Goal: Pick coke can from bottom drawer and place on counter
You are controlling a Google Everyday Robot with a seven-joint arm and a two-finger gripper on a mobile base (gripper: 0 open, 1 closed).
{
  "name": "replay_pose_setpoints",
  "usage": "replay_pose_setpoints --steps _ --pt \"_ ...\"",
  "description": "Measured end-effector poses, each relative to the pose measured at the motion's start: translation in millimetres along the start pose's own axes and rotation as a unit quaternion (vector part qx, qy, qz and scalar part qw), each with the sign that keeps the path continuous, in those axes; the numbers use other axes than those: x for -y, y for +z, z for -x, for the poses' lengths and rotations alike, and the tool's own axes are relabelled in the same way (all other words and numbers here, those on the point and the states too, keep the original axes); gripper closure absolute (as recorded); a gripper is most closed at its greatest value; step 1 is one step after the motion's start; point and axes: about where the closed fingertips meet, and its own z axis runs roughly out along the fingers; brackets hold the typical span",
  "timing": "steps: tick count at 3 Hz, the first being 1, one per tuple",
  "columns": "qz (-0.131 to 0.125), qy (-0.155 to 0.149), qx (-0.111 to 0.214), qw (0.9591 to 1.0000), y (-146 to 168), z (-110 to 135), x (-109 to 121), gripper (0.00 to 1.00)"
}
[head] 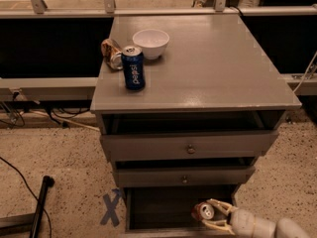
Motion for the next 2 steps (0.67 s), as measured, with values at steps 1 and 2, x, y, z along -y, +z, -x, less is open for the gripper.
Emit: replay_pose_setpoints --steps 1,2 --pt "-0.005 -0.032 -0.02 0.9993 -36 53 -5 1.0" --pt "0.011 -0.035 -0.074 0.9966 -57 84 4 1.0"
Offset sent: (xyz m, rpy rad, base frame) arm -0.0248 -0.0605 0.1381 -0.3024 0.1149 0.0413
